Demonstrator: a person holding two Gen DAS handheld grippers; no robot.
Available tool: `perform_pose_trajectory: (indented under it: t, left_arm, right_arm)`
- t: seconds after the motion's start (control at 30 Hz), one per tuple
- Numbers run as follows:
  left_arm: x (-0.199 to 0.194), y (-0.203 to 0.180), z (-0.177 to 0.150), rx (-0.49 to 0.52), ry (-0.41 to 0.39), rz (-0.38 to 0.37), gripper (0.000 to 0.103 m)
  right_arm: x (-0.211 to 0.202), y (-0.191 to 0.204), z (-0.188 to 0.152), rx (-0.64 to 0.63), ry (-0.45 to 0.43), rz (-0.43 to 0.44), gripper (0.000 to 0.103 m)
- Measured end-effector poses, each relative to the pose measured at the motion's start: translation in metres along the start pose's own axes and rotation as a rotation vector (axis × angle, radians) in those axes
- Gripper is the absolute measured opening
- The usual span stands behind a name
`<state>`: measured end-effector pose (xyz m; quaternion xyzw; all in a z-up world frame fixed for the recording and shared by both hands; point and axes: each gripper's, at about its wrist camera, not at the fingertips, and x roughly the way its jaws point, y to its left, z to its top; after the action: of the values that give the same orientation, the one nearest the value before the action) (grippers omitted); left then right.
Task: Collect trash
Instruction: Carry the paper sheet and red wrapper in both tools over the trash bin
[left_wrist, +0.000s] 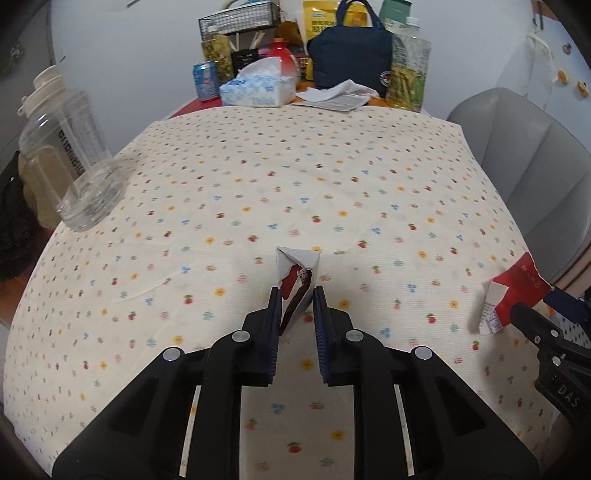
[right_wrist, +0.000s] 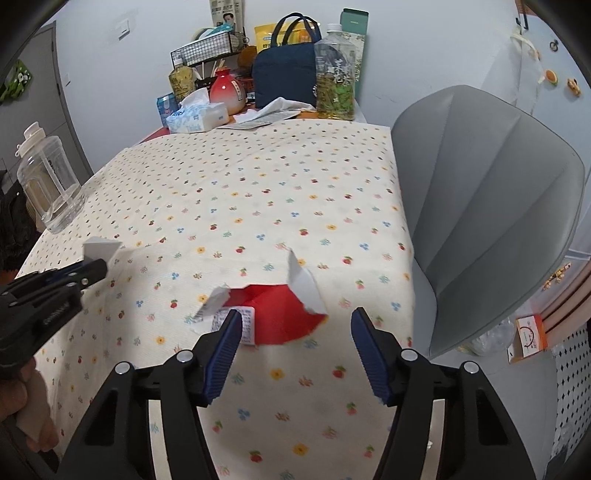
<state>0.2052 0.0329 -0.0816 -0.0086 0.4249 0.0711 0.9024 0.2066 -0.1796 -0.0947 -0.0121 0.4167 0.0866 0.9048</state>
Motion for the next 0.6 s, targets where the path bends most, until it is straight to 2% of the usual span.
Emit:
perform_pose_trajectory:
  t: [0.07,0.13,0.2,0.33,0.6]
  left_arm:
    - [-0.002,0.005,-0.002,-0.008,-0.001,0.008,0.017]
    - [-0.004,0.012,-0.004,-0.020,-0.002,0.015,0.017]
    - [-0.007,0.017,-0.006,-0.028,-0.004,0.019,0.017]
    - [-0.011,0.021,-0.010,-0.040,-0.008,0.016,0.017]
    - [-0.026,0.014,-0.016,-0.031,-0.027,-0.005,0.017]
  right_arm:
    - [0.006,0.002,0.001,0.000,0.006,0.001,0.044]
    - [0.014,0.003,-0.001,0.003,0.028,-0.010,0.021]
    - [0.012,0.006,-0.002,-0.007,0.020,-0.015,0.015]
    - [0.002,0.014,-0.004,-0.034,0.004,0.007,0.007]
    - [-0.032,0.024,-0.012,-0.060,-0.041,0.018,0.004]
